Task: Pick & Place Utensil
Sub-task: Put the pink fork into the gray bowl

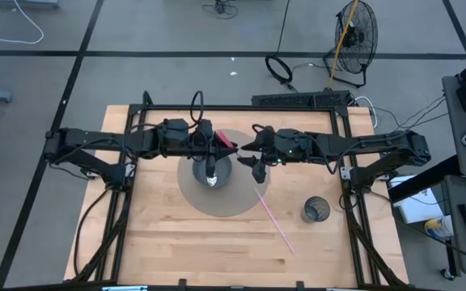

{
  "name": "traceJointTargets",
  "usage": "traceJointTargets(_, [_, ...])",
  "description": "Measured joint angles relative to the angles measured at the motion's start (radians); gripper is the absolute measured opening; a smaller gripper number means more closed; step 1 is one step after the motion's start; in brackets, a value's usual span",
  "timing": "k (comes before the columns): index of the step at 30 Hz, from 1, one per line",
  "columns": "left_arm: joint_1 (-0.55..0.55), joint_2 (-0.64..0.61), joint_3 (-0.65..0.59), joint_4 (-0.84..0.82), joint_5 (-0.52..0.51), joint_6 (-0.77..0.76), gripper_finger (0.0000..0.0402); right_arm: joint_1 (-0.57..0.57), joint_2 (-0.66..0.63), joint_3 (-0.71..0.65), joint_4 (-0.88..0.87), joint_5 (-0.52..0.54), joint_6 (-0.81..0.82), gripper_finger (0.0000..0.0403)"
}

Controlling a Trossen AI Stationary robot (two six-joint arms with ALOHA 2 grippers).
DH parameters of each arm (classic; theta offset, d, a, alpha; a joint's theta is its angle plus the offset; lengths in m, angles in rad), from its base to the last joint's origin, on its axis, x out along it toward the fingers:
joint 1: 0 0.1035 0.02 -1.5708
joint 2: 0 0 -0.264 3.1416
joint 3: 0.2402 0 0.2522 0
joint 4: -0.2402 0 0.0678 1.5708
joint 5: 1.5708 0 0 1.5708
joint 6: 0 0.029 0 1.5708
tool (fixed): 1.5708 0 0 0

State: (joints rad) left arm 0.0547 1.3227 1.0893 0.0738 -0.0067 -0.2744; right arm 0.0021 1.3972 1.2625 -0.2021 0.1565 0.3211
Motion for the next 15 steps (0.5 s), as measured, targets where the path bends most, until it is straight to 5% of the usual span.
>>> traceJointTargets(15, [0.0, -0.001, 0.0, -0.243, -0.086, 0.0, 0.0053, 0.0, 0.0, 0.0, -0.149, 0.0, 0.017, 0.0299])
